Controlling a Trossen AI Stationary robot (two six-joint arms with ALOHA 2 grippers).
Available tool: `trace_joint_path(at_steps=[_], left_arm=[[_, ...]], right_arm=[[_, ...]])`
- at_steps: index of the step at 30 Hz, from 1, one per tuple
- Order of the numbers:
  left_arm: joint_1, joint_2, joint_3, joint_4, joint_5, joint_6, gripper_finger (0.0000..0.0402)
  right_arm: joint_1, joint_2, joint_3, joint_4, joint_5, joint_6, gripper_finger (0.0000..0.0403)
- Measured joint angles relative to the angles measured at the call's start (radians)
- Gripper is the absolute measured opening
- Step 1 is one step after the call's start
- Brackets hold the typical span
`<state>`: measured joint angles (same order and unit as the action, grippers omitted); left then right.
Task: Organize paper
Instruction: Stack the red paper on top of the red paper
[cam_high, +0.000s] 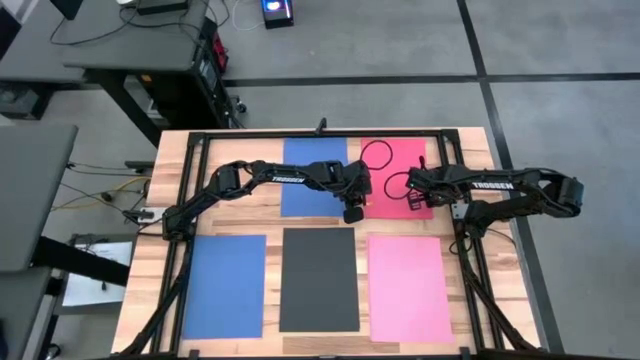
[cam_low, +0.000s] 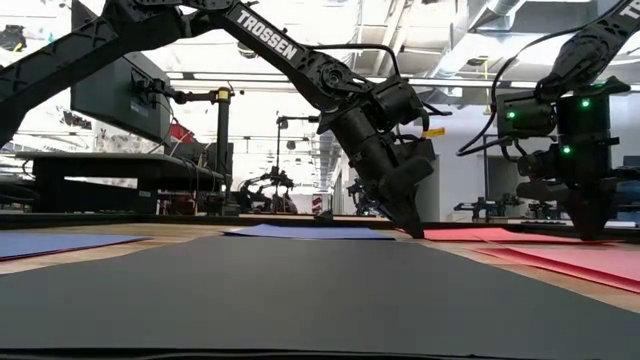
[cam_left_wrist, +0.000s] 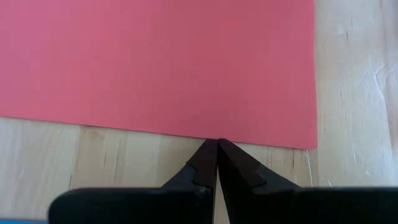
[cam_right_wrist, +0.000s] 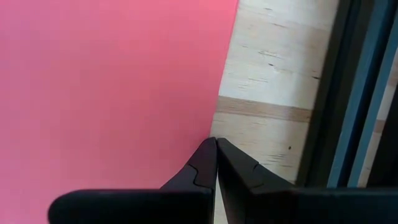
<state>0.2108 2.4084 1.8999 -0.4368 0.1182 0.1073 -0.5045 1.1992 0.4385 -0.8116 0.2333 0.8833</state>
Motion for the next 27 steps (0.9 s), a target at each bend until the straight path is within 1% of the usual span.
trace_joint_path(at_steps=[9,17,19,22,27], left_arm=[[0.028,-0.001,0.003,-0.057,-0.007,-0.019,0.0000],[0.035,-0.038,-0.001,-0.105,-0.026,-0.019,0.0000],[0.035,-0.058,-0.003,-0.121,-0.045,-0.018,0.0000],[0.035,-0.093,-0.003,-0.131,-0.077,-0.004,0.0000],[0.015,-0.139,-0.003,-0.124,-0.088,0.024,0.0000]], right_arm=[[0.001,-0.001,0.000,-0.028,0.001,0.004,0.0000],[0.002,-0.018,-0.001,-0.041,0.041,0.032,0.0000],[0.009,-0.035,-0.004,-0.056,0.063,0.043,0.0000],[0.031,-0.074,-0.006,-0.101,0.133,0.091,0.0000],[0.086,-0.155,-0.005,-0.153,0.214,0.168,0.0000]])
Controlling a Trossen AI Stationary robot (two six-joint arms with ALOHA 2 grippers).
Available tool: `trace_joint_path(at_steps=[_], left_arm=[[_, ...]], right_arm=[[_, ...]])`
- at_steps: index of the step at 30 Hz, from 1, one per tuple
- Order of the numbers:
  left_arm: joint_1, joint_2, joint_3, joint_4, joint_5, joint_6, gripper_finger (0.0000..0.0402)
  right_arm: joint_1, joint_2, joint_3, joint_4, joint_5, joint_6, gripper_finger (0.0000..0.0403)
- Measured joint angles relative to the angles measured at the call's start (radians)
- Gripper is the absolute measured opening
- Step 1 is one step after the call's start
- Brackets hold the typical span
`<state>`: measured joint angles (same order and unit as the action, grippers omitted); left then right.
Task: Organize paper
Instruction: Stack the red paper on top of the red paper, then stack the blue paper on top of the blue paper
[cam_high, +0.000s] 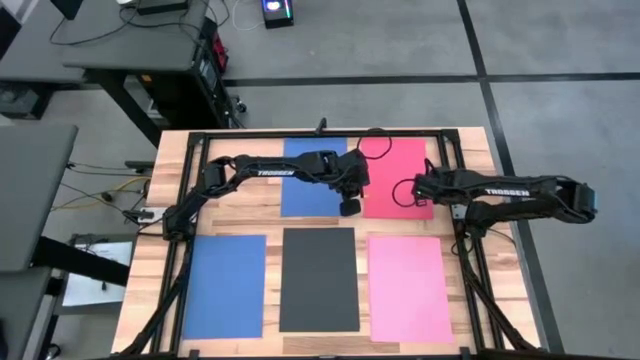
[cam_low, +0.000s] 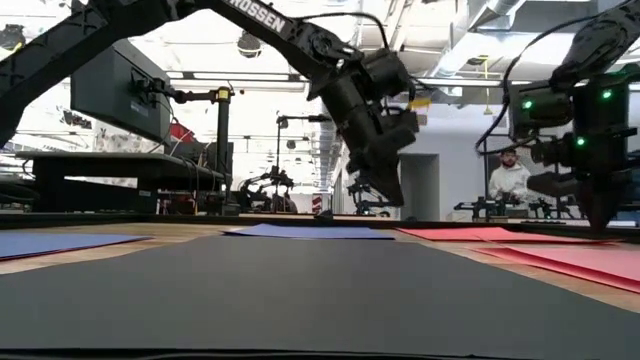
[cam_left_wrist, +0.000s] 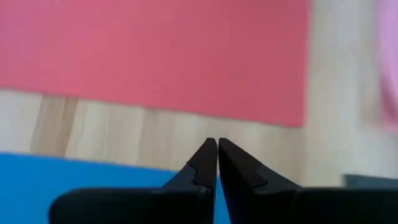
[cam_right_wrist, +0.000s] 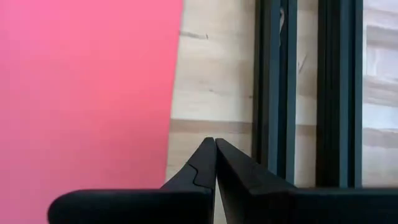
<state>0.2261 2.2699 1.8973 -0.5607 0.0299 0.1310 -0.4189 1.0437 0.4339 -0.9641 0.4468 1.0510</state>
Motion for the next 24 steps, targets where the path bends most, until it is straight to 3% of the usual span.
trace_joint_path(at_steps=[9,16,24], left_arm=[[-0.079,-0.094,0.002,0.085,-0.020,0.081,0.0000],[-0.141,-0.178,-0.001,0.106,-0.021,0.154,0.0000],[-0.213,-0.363,-0.175,0.199,-0.162,0.206,0.0000]], right_arm=[[0.061,-0.127,0.002,0.022,0.054,0.022,0.0000],[0.097,-0.181,0.003,0.103,0.080,-0.050,0.0000],[0.226,-0.216,0.018,0.261,0.072,-0.183,0.0000]])
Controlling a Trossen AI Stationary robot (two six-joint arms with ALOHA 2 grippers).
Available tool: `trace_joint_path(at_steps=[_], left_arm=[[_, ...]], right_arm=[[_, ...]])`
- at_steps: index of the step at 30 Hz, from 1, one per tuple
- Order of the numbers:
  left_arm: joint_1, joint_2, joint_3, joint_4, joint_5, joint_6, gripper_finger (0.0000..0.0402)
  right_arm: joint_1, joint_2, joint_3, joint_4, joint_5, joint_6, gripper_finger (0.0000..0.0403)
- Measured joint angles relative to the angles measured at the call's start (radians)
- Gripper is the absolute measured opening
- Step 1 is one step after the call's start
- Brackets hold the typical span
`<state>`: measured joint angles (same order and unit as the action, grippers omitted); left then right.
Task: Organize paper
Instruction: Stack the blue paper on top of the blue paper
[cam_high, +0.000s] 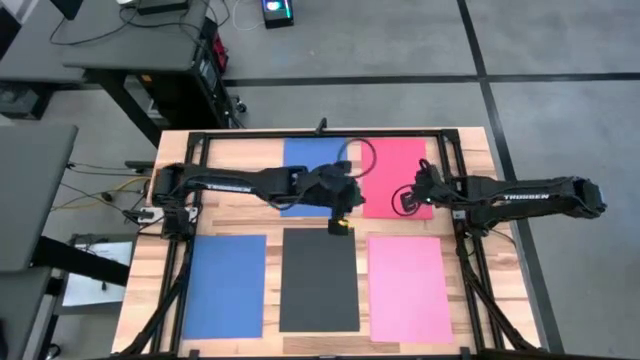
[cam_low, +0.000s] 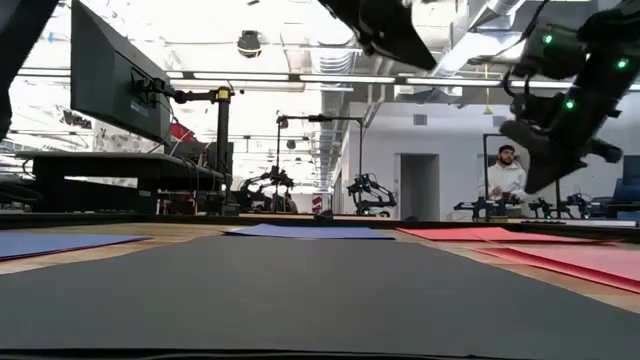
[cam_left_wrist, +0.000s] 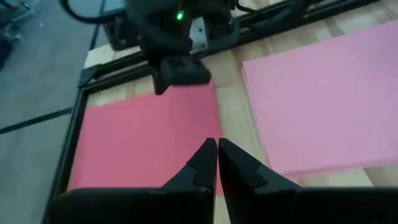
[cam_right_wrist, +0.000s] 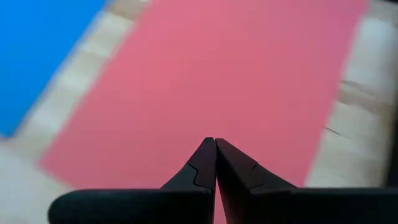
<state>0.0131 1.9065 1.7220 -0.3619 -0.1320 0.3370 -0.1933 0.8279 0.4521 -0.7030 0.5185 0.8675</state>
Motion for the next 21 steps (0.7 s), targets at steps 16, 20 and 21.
trace_joint_path(at_steps=[16,20,21], left_arm=[[-0.054,-0.557,-0.608,0.244,-0.142,-0.163,0.0000],[-0.097,-0.664,-0.712,0.238,-0.184,-0.220,0.0000],[-0.109,-0.685,-0.730,0.227,-0.191,-0.235,0.0000]], right_arm=[[0.479,0.032,0.221,0.157,0.238,-0.124,0.0000],[0.565,0.041,0.242,0.179,0.274,-0.142,0.0000],[0.585,0.043,0.246,0.181,0.292,-0.140,0.0000]])
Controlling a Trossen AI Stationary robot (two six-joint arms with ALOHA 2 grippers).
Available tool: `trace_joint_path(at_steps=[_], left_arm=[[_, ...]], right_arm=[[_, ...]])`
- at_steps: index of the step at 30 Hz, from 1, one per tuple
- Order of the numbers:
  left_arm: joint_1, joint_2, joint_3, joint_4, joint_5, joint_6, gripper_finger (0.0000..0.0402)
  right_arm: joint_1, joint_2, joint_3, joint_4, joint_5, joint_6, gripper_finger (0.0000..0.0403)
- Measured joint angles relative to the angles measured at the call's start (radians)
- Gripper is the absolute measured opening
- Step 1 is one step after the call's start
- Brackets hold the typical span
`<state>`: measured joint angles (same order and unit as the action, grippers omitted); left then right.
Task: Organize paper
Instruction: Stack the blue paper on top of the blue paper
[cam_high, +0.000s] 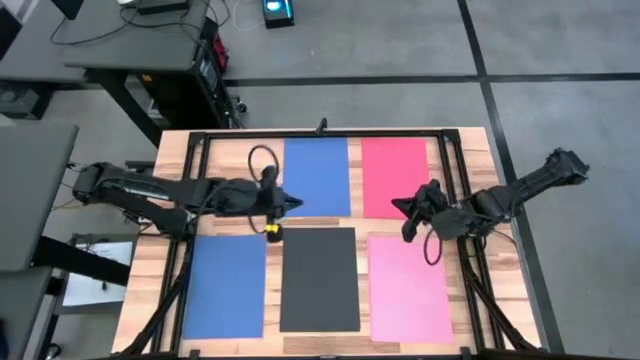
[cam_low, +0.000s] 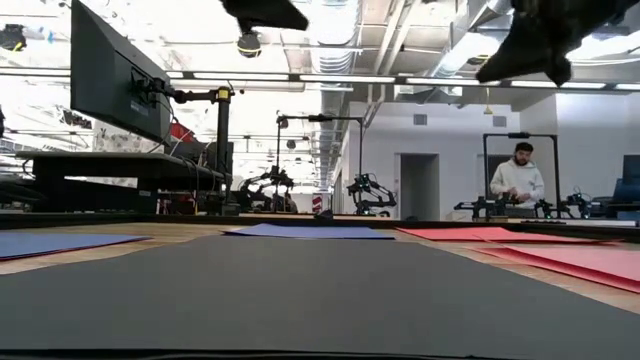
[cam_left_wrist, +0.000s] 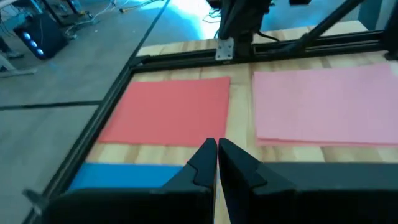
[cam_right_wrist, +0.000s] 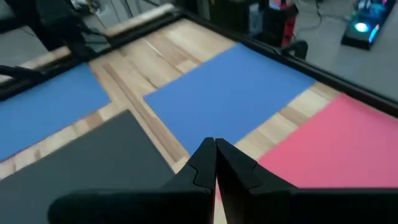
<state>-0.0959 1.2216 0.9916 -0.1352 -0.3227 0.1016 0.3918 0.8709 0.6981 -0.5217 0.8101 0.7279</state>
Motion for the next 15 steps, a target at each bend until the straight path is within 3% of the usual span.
trace_joint_path(at_steps=[4,8,15], left_arm=[[-0.063,-0.070,-0.052,-0.129,-0.027,-0.093,0.0000],[-0.150,-0.097,-0.089,-0.295,-0.066,-0.219,0.0000],[-0.351,-0.083,-0.139,-0.548,-0.098,-0.459,0.0000]], right_arm=[[0.086,0.007,0.004,0.058,0.095,0.002,0.0000],[0.163,0.077,0.005,0.230,0.167,-0.017,0.0000],[0.219,0.297,0.046,0.512,0.170,-0.202,0.0000]])
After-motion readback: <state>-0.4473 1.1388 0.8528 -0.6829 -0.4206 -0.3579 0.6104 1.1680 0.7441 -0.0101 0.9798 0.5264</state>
